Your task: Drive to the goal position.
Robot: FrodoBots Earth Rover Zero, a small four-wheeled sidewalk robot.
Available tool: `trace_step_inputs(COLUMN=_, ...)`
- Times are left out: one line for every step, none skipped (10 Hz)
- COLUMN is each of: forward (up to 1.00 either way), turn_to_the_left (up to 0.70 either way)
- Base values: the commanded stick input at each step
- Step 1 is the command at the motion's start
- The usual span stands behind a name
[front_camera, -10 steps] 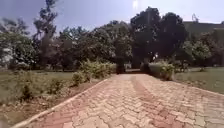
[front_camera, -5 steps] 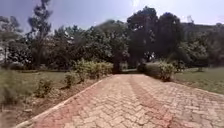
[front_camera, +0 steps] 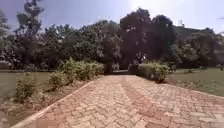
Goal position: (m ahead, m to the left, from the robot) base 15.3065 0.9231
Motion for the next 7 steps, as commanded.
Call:
trace_step_inputs(forward=0.70, turn_to_the_left=0.00)
trace_step_inputs(forward=0.70, turn_to_the_left=0.00)
trace_step_inputs(forward=0.70, turn_to_the_left=0.00)
trace_step_inputs(forward=0.70, turn_to_the_left=0.00)
trace_step_inputs(forward=0.70, turn_to_the_left=-0.35)
trace_step_inputs(forward=0.70, turn_to_the_left=-0.35)
trace_step_inputs(forward=0.70, turn_to_the_left=-0.19)
